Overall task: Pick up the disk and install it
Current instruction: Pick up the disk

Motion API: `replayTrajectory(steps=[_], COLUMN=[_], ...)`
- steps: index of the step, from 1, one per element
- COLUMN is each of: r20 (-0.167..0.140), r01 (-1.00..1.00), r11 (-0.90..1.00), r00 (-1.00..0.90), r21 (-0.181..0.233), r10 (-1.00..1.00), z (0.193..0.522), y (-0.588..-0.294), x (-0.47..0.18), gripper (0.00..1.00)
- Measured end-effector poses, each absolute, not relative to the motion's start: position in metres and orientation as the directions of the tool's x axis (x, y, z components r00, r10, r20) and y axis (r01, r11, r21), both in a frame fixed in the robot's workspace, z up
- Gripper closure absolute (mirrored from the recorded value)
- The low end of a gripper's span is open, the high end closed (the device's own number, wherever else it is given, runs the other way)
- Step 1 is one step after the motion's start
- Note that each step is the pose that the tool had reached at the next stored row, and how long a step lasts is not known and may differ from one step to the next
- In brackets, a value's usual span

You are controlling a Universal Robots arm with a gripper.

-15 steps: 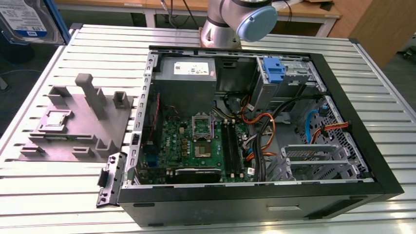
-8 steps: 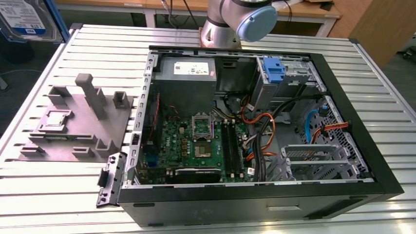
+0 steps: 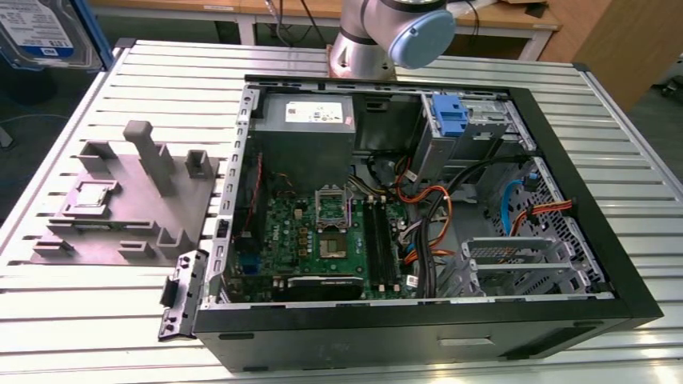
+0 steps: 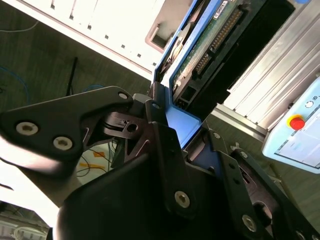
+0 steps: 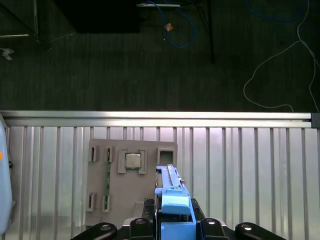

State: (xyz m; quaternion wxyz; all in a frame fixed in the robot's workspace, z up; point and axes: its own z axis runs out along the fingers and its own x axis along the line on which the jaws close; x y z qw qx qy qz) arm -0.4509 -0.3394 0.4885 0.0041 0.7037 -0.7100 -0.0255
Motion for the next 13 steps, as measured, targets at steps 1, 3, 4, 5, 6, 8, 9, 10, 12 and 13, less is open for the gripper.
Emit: replayTrajectory(steps=[1,3,4,5,6,8,9,10,12,13], r20=[-0.03,-0.03,-0.03,-0.03,-0.03,-0.03,-0.03,-0.03,-0.03,-0.03], r01=[-0.999,-0.999,-0.999,-0.999,-0.999,-0.999,-0.999,-0.999,-0.999,-0.999], r11=[0.008,0.008,0.008,0.008,0.008,0.008,0.008,0.008,0.008,0.008], r00=[-0.01,-0.009,-0.01,-0.01,-0.01,-0.01,-0.009,-0.01,-0.01,-0.01], r21=[0.042,0.042,0.042,0.042,0.042,0.042,0.042,0.042,0.042,0.042], r10=[-1.0,-1.0,-1.0,-1.0,-1.0,-1.0,-1.0,-1.0,-1.0,-1.0], z=[0.4885,0.4885,0.4885,0.4885,0.4884,0.4884,0.4885,0.4885,0.4885,0.4885], y=[-0.3413,-0.3451,-0.3463,-0.347,-0.3471,-0.3472,-0.3472,-0.3472,-0.3472,-0.3471], x=[-0.4509,-0.4509,-0.4508,-0.4505,-0.4501,-0.4487,-0.4478,-0.4469,-0.4455,-0.445], gripper=[0.63,0.63,0.63,0.63,0.63,0.63,0.63,0.63,0.63,0.63])
